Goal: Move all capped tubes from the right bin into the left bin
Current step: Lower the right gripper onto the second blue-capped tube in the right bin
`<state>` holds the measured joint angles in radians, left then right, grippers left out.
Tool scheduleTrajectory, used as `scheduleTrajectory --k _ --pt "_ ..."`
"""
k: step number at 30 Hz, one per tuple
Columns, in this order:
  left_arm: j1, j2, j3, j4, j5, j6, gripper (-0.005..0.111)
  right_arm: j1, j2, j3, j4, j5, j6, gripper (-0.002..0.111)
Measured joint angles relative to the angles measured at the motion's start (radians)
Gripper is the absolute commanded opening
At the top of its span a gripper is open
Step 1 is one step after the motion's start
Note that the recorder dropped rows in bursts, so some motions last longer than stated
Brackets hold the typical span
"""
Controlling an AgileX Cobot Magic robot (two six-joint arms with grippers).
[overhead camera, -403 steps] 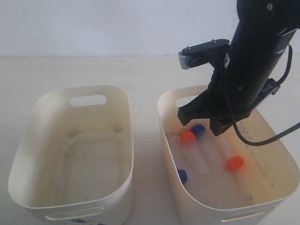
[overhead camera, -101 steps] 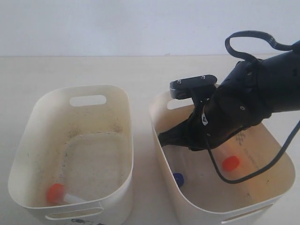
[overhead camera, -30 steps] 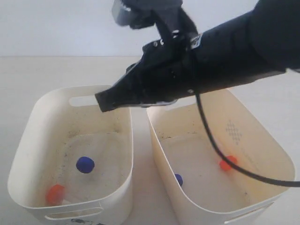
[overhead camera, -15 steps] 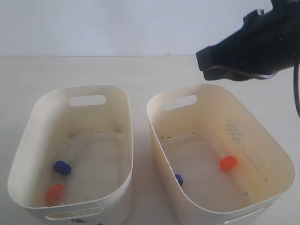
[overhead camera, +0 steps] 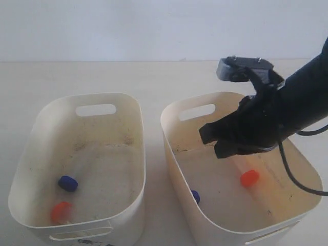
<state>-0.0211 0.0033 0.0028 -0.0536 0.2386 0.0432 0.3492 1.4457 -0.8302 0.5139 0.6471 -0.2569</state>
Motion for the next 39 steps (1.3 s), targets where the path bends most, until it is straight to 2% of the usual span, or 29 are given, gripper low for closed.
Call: scheduleTrajectory --k 10,25,30,31,32,33,34,35,36,39 --pt "0.0 0.0 0.0 0.0 0.0 0.0 0.004 0.0 0.101 0.002 0.099 0.02 -0.079 0.0" --pt "0.0 0.0 0.0 0.0 0.0 0.0 0.004 0.0 0.161 0.002 0.134 0.005 -0.115 0.0" --pt "0.0 0.0 0.0 0.0 0.0 0.0 0.004 0.0 0.205 0.002 0.189 -0.009 -0.193 0.002" --pt "0.0 0.0 0.0 0.0 0.0 0.0 0.004 0.0 0.209 0.002 0.194 -0.014 -0.211 0.005" --pt "0.0 0.0 0.0 0.0 0.0 0.0 0.004 0.0 0.208 0.002 0.199 -0.019 -0.225 0.019" --pt "0.0 0.0 0.0 0.0 0.0 0.0 0.004 0.0 0.209 0.002 0.203 -0.024 -0.243 0.027" --pt "0.0 0.0 0.0 0.0 0.0 0.0 0.004 0.0 0.214 0.002 0.205 -0.026 -0.247 0.05" --pt "0.0 0.0 0.0 0.0 0.0 0.0 0.004 0.0 0.225 0.002 0.205 -0.029 -0.255 0.064" --pt "0.0 0.0 0.0 0.0 0.0 0.0 0.004 0.0 0.228 0.002 0.208 -0.031 -0.258 0.088" --pt "0.0 0.0 0.0 0.0 0.0 0.0 0.004 0.0 0.24 0.002 0.228 -0.043 -0.258 0.104"
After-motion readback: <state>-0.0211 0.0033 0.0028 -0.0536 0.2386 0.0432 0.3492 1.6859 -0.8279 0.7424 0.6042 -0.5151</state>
